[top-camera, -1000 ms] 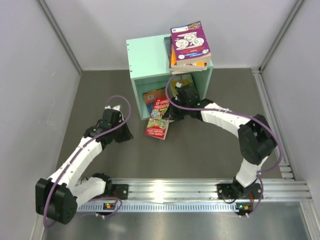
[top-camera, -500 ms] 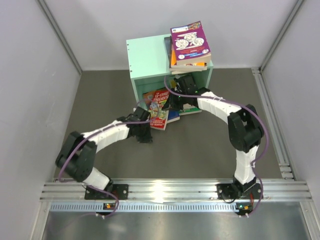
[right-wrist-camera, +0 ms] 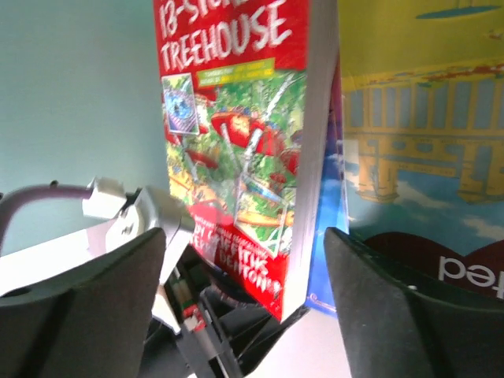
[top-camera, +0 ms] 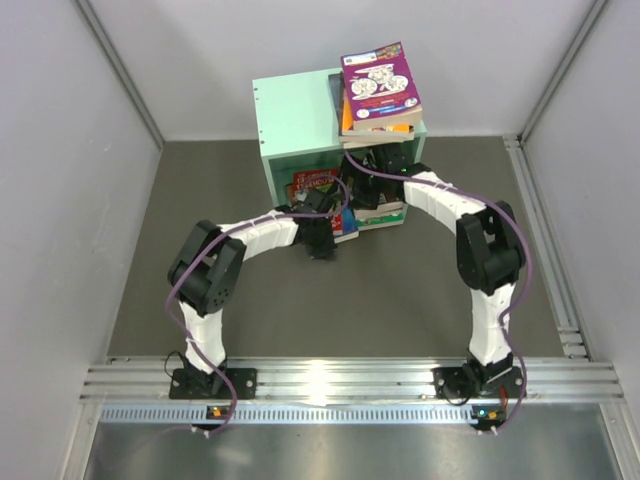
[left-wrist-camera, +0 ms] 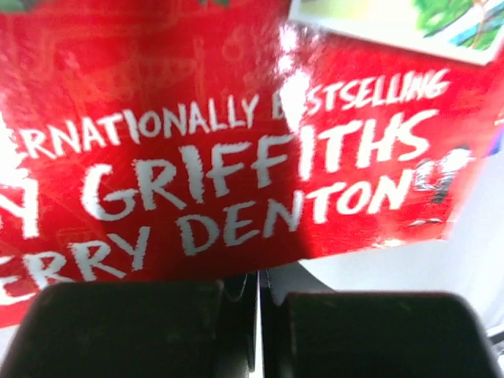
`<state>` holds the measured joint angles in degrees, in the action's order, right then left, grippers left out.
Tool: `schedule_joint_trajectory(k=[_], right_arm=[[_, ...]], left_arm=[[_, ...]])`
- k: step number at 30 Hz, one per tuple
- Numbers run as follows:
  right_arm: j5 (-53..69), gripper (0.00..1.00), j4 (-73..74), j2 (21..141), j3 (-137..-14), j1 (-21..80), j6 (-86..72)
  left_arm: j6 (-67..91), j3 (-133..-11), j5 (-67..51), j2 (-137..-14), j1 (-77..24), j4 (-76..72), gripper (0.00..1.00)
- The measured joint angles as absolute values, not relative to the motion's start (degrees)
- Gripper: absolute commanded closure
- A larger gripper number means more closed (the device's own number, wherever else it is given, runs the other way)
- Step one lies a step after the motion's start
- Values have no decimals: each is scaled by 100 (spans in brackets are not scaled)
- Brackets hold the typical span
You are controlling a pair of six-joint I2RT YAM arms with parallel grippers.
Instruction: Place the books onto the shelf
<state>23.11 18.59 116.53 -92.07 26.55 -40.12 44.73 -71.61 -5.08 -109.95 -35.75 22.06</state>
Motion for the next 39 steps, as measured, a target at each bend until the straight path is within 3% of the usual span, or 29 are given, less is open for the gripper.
schedule_joint_trajectory(k=[6,11,27,33,39], right_arm=[[2460,13,1909,11535,-9129,2628,-4007],[2497,12,1883,10805,-8241,2630,-4029],[2762,12,2235,8661,-6208,2759,-3953],[2528,13,2237,8296,-5957,2757,-3944],[2189,12,2231,7924,-5791,2720,-3903]], left_arm=[[4617,-7518,-508,-11107,-3529,2475,100],[4405,-7730,-342,-11113,-3557,2687,100],[4193,-8162,1946,-11113,-3328,4049,100],[4125,-7953,1680,-10796,-3264,3909,100],[3979,-7601,1061,-9297,-3315,3817,97]])
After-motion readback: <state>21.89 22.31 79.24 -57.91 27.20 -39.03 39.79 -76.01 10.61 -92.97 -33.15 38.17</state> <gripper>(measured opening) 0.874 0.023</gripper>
